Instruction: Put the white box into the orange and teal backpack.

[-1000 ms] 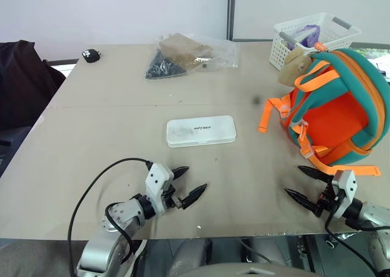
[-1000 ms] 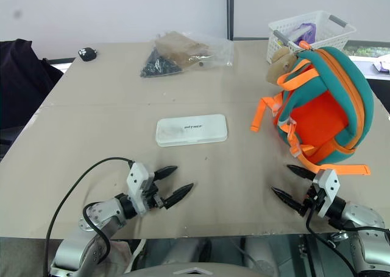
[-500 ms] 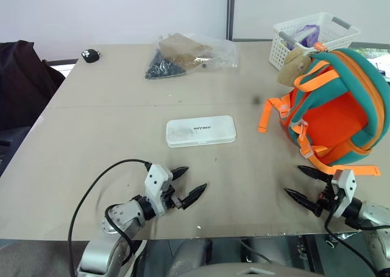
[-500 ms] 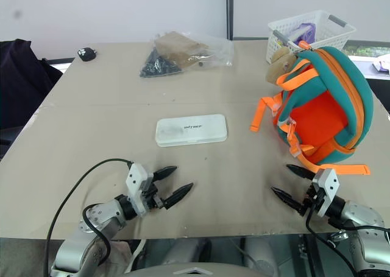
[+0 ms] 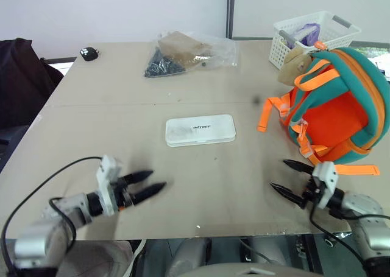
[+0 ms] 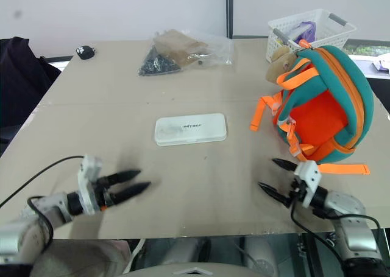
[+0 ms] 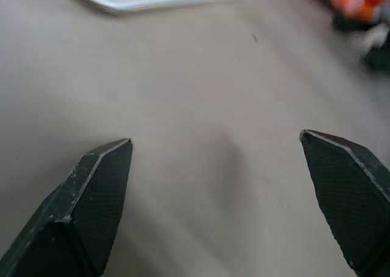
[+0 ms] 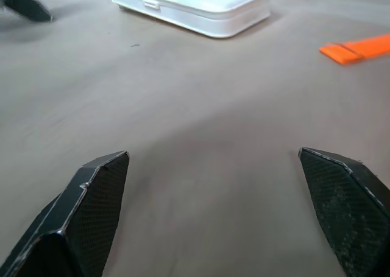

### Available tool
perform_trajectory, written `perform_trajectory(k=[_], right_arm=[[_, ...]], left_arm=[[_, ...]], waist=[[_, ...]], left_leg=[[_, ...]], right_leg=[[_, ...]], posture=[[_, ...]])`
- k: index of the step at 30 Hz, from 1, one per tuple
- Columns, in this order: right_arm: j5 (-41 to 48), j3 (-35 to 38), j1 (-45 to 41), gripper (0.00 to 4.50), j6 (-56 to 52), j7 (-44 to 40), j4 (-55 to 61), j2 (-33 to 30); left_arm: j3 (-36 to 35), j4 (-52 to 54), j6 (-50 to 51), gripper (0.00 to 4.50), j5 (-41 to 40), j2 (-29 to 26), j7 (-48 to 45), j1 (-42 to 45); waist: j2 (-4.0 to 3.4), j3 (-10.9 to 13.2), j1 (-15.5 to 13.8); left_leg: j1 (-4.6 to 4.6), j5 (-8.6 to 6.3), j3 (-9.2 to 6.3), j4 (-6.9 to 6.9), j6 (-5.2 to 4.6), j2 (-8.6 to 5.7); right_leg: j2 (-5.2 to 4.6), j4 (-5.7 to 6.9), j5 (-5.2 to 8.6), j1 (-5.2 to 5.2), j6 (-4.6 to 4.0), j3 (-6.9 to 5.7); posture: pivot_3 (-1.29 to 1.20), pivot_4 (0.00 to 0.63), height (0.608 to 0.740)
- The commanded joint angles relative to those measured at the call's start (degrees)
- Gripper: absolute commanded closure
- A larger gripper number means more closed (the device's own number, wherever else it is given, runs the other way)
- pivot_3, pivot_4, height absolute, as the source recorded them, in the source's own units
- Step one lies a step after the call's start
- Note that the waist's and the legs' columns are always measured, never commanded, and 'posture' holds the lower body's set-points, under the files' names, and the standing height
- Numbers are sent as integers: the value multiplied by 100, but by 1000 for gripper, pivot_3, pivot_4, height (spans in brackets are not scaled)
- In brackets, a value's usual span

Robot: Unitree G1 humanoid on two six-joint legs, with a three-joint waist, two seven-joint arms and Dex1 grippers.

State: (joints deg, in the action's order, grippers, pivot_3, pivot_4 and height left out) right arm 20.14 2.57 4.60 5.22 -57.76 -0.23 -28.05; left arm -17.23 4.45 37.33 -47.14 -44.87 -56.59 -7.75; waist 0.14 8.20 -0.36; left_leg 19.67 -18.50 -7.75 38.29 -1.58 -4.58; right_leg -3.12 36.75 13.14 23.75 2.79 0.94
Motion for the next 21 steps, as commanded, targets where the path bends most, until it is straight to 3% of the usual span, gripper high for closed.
perform_trajectory(k=[1, 6, 10, 18, 21], right_arm=[[-255, -338, -475, 98, 45, 295, 248, 252], [-842, -672, -1422, 98, 125, 989, -58, 734], [-1734, -746, -2121, 98, 388, 1974, -336, 926], [-4011, -797, -2458, 98, 694, 4033, -122, 655], [-4539, -956, -2583, 98, 573, 4320, -176, 575]], left_arm=[[-396, -1162, 1284, 0, -652, -290, 76, 959], [-247, -3089, 2411, 0, -472, -287, 410, 2876], [437, -3886, 2863, 0, 28, -174, 165, 3953], [1676, -4765, 3206, 0, 911, 54, -857, 4873], [1834, -4960, 3205, 0, 1111, 155, -1106, 5073]], waist=[[-2, 4, 31], [18, 5, 70], [23, 8, 106], [23, 6, 173], [22, 5, 177]], left_leg=[[2, 2, -2, 0, 3, -1], [11, 8, -8, 2, 13, -13], [20, 9, -10, -3, 15, -19], [32, 16, 2, -9, 26, -30], [31, 18, 2, -5, 29, -33]], right_leg=[[1, 2, 0, 3, 0, -1], [1, 7, -3, 23, 0, -3], [-2, 1, -2, 35, -1, -1], [6, 24, -2, 71, -1, 17], [7, 34, -2, 72, -1, 21]], posture=[[0, 150, 740], [0, 150, 740], [0, 150, 740], [0, 150, 740], [0, 150, 740]])
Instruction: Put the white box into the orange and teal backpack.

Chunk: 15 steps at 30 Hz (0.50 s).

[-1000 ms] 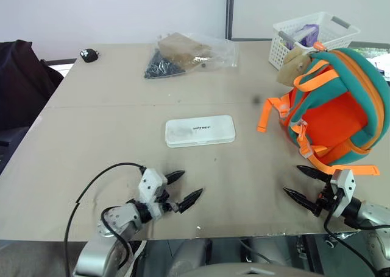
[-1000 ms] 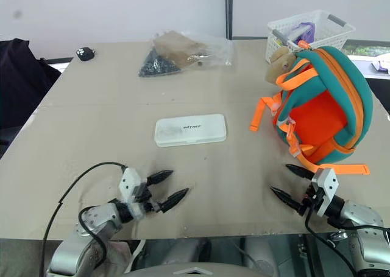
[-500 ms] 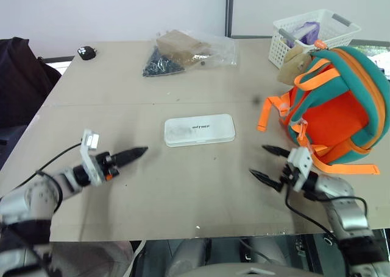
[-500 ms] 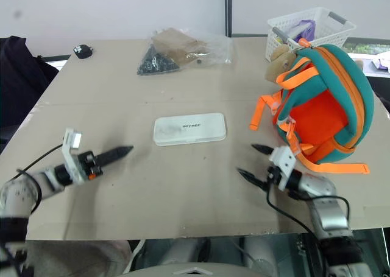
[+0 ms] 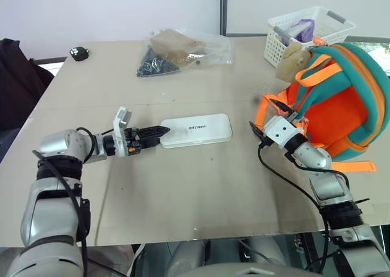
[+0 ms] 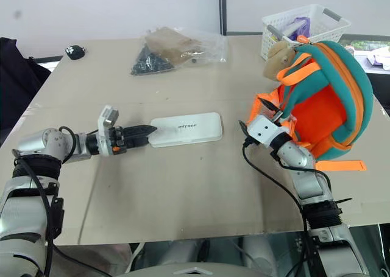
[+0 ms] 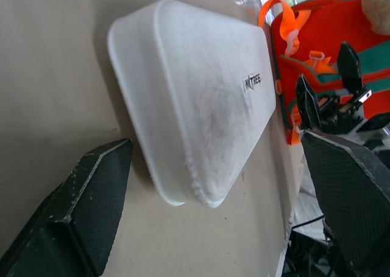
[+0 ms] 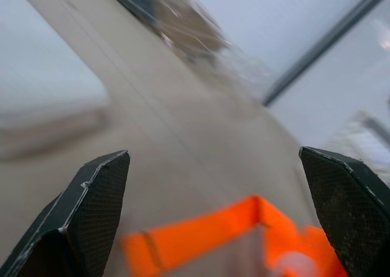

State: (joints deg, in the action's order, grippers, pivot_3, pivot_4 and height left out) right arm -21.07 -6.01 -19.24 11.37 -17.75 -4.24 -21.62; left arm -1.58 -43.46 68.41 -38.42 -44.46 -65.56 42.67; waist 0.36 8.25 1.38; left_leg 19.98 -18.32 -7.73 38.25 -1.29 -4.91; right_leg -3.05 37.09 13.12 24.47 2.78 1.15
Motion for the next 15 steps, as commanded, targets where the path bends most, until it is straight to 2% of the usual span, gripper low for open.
perform_trajectory(k=[1, 4, 9, 15], right_arm=[[-644, -256, -270, 98, -91, 306, 152, -102], [-1152, -676, -493, 98, -316, 327, -79, -40], [-1487, -1188, -908, 98, -626, 418, -565, 411], [-1232, -1480, -1123, 98, -541, 324, -964, 819]], left_arm=[[329, -167, 128, 0, 289, 146, -298, 88], [487, -249, 71, 0, 520, 258, -442, 209], [506, -355, -37, 0, 754, 388, -523, 221], [405, -305, -42, 0, 907, 602, -445, 202]], waist=[[0, -1, 14], [0, -2, 25], [0, -7, 65], [-2, -17, 55]], left_leg=[[0, 0, 1, 1, 0, 0], [0, 1, 2, 3, 0, 0], [0, 1, 4, 4, -1, 1], [-1, 1, 1, 8, -1, 0]], right_leg=[[0, 1, 0, 0, 0, 2], [-1, 5, 0, 0, 0, 4], [-5, 9, 0, 0, 0, 8], [-10, 13, 0, -1, 0, 6]], posture=[[0, 150, 740], [0, 150, 740], [0, 150, 740], [0, 150, 740]])
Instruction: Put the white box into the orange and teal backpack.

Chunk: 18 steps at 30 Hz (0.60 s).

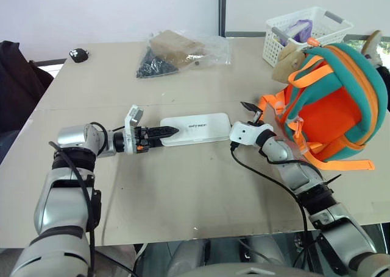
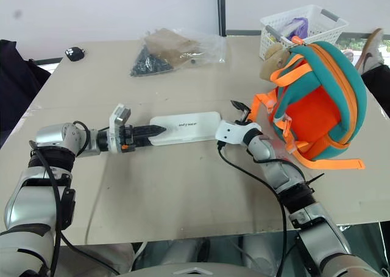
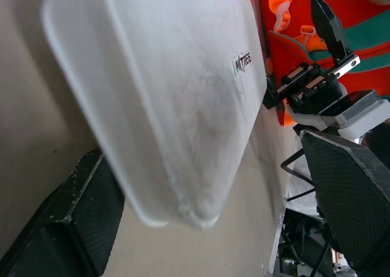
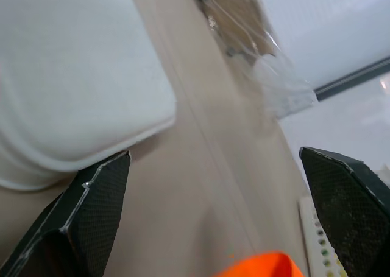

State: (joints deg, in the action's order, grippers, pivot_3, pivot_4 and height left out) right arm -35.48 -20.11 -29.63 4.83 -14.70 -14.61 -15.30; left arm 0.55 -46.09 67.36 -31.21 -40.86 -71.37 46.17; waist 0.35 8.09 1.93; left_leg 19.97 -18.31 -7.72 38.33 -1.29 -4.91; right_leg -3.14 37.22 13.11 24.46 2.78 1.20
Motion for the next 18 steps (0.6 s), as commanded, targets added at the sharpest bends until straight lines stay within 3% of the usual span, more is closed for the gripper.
perform_trajectory(k=[1, 8, 14, 18], right_arm=[[282, -73, -77, 98, 119, -2, 92, 241], [534, 11, 125, 98, 73, -74, 157, 232], [721, 143, 294, 0, 46, -88, 297, 81], [1070, 224, 458, 0, 290, -115, 444, 85]], left_arm=[[168, -22, 50, 0, 202, 287, 168, -157], [-209, -35, 7, 0, 155, 530, 331, -167], [-538, 190, 328, 1893, -51, 578, 373, -257], [-655, 397, 460, 1911, -162, 603, 396, -400]], waist=[[-1, -1, 2], [-4, -7, -20], [-1, -6, 22], [1, -7, 57]], left_leg=[[0, 0, -1, 0, 0, 0], [0, 0, -2, 7, 0, -1], [0, 0, -3, 7, 0, -1], [1, 0, 3, 4, 1, 4]], right_leg=[[0, 1, 0, 0, 0, -1], [-2, 9, 0, -1, 0, -1], [-1, 15, 0, 1, 0, 0], [-2, 20, 0, 3, 0, 8]], posture=[[0, 150, 740], [0, 150, 740], [0, 150, 740], [0, 150, 740]])
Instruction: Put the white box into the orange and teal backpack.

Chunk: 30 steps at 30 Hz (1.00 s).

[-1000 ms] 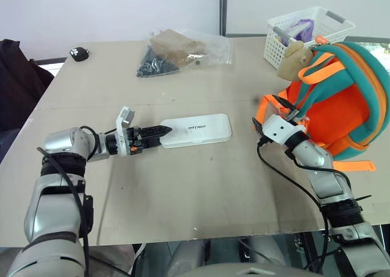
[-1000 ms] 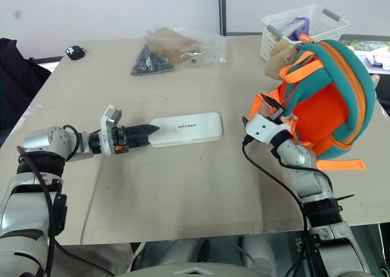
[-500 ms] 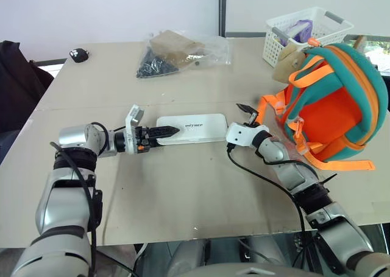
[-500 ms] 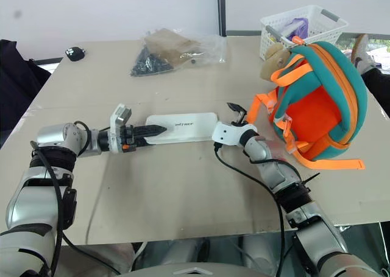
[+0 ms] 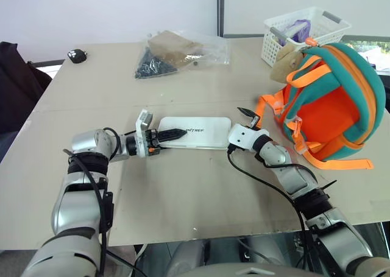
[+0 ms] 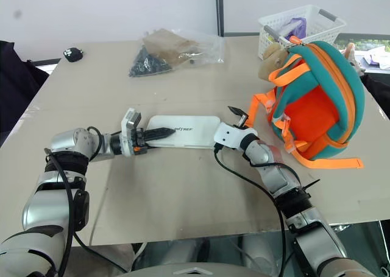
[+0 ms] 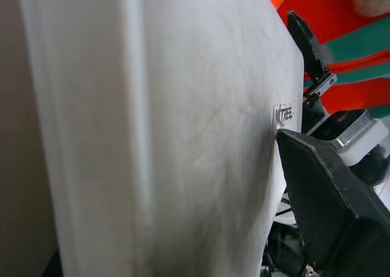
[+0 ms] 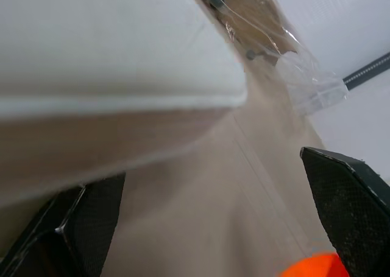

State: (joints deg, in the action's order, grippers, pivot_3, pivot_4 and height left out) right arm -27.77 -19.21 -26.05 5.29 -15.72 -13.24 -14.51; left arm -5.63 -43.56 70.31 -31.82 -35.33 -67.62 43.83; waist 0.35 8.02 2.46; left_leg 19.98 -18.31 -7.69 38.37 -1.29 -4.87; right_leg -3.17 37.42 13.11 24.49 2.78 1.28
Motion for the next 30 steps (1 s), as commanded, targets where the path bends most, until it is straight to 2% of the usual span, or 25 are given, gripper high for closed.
perform_trajectory(k=[1, 5, 9, 13, 15, 22, 30], right_arm=[[490, 175, 183, 0, 310, -53, 406, 53], [1715, 374, 791, 0, 505, -522, 1108, 328], [2529, 647, 1813, 0, 677, -912, 2298, 81], [2911, 1679, 2825, 0, 419, -94, 3238, 257], [3098, 1997, 2950, 0, 211, 187, 3493, 441], [3920, 2417, 2262, 0, -644, 808, 3702, 1108], [4728, 2839, 773, 0, -1155, 1239, 2833, 1615]], left_arm=[[-85, 180, 144, 1911, -113, 62, 39, -207], [-402, 332, -276, 1911, -91, 156, 390, -360], [-1038, 692, -1209, 1912, -201, 266, 753, -479], [-1618, 1417, -1550, 1912, -575, 349, 1053, -628], [-1756, 1684, -1582, 1912, -670, 402, 1185, -705], [-1973, 2176, -1699, 1912, -904, 611, 1598, -885], [-1911, 2186, -1906, 1912, -933, 709, 1734, -918]], waist=[[0, 0, 6], [1, 0, -3], [5, 3, -24], [19, 7, -26], [20, 8, -39], [20, 8, -15], [24, 10, -15]], left_leg=[[0, 0, 0, 0, 0, 3], [0, 0, 2, -3, 0, 5], [2, 0, 1, -1, 0, 5], [2, 0, 3, -1, 1, 9], [5, 0, 2, -1, 2, 11], [3, 0, 12, -1, 2, 13], [3, 0, 15, -3, 2, 11]], right_leg=[[0, 1, 0, 1, 0, 1], [-14, 2, 0, 6, 0, 5], [-18, 2, 0, 6, 0, 5], [-16, 7, 0, 9, 0, 21], [-17, 8, 0, 10, 0, 28], [-14, 17, 0, 14, 0, 39], [-16, 15, -1, 19, 0, 34]], posture=[[0, 150, 740], [0, 150, 740], [0, 150, 740], [0, 150, 740], [0, 150, 740], [0, 150, 740], [0, 150, 740]])
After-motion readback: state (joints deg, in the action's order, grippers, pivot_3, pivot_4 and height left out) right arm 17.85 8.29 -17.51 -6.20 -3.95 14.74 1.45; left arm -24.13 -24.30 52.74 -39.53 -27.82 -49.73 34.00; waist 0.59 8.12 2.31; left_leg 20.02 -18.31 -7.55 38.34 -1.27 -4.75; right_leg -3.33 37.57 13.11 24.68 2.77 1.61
